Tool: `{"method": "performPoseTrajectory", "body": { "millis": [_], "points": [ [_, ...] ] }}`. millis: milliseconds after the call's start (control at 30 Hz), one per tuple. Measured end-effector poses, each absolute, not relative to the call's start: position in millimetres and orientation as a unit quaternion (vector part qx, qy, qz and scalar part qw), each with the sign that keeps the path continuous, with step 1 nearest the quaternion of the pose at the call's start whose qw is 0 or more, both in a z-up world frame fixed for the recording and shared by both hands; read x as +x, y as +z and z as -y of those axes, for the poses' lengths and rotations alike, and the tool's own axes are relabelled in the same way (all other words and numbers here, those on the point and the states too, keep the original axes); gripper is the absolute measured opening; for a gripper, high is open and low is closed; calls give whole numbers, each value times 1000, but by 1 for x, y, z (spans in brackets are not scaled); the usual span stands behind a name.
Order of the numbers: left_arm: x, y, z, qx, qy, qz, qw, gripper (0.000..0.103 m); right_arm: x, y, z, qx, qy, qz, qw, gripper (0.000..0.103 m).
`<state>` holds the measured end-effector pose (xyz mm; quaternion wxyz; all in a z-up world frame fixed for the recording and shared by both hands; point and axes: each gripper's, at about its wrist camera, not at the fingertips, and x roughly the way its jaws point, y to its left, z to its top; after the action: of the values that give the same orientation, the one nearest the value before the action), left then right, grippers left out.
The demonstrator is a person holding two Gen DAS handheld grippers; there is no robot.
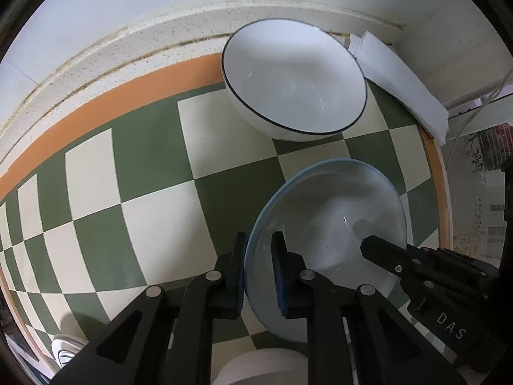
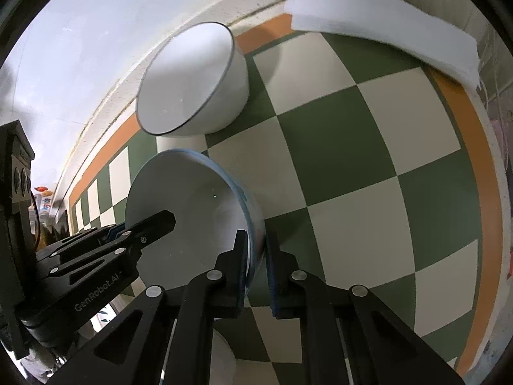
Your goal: Organize plates and bowls
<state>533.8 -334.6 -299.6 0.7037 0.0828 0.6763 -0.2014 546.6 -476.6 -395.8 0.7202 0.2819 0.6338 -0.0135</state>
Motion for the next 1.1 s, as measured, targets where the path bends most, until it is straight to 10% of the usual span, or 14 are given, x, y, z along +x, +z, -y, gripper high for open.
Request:
{"method": "performPoseTrajectory", "body": {
  "millis": [1100],
  "points": [
    [433,-229,246,74,-193,-650,732,13,443,-311,388,244,64,-625,739,13]
  ]
}}
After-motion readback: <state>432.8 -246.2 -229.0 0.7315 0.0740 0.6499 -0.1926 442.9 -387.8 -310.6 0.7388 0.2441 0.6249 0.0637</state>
